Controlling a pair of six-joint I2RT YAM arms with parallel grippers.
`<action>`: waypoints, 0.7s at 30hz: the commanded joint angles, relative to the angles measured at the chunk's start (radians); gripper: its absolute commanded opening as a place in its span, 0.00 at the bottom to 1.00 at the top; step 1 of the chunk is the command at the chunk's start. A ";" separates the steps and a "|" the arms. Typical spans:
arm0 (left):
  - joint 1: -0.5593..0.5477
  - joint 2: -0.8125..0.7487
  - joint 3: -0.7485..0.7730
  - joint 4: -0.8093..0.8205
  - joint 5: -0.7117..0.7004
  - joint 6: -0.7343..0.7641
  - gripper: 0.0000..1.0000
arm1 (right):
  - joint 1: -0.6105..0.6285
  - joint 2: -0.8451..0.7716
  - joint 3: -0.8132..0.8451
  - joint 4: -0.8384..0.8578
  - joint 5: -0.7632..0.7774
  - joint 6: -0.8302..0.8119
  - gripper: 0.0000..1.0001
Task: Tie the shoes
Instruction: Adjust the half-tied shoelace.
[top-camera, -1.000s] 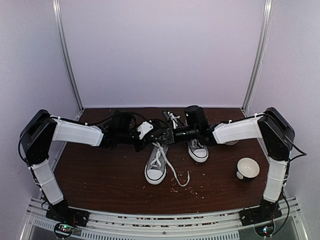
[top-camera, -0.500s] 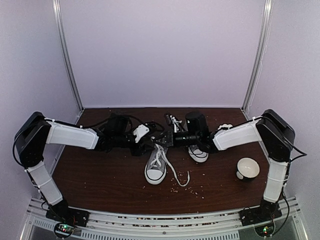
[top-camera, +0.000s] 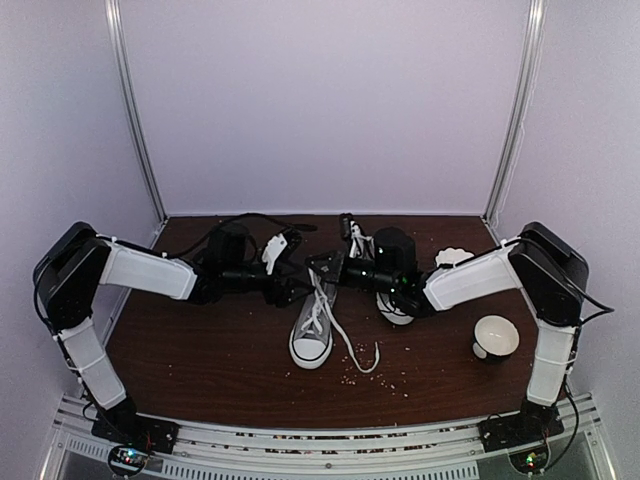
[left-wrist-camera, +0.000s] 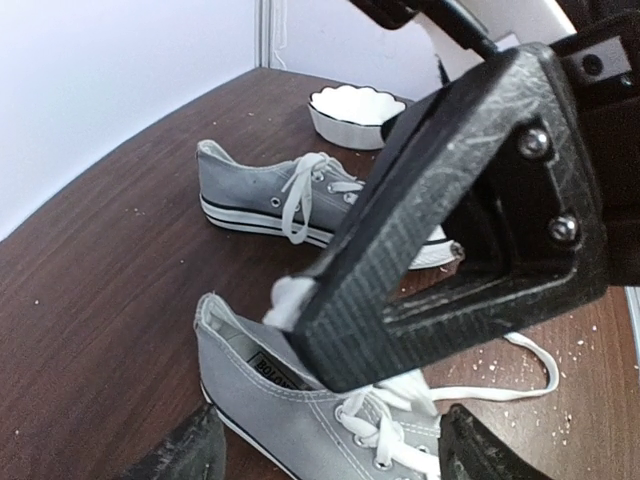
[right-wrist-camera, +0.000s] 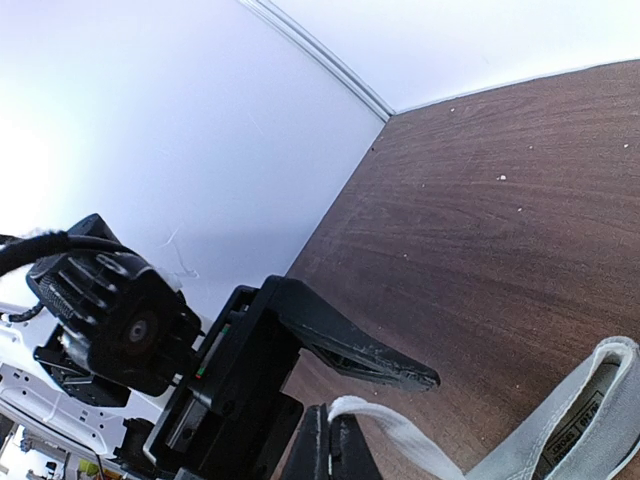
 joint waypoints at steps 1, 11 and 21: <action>0.002 0.059 0.038 0.105 0.003 -0.105 0.73 | 0.001 0.007 -0.027 0.050 0.048 0.008 0.00; 0.003 0.141 0.115 0.064 0.081 -0.052 0.53 | -0.001 0.011 -0.029 0.063 0.022 0.014 0.00; 0.026 0.171 0.139 0.074 0.128 -0.052 0.14 | -0.004 0.005 -0.025 0.061 0.000 0.016 0.00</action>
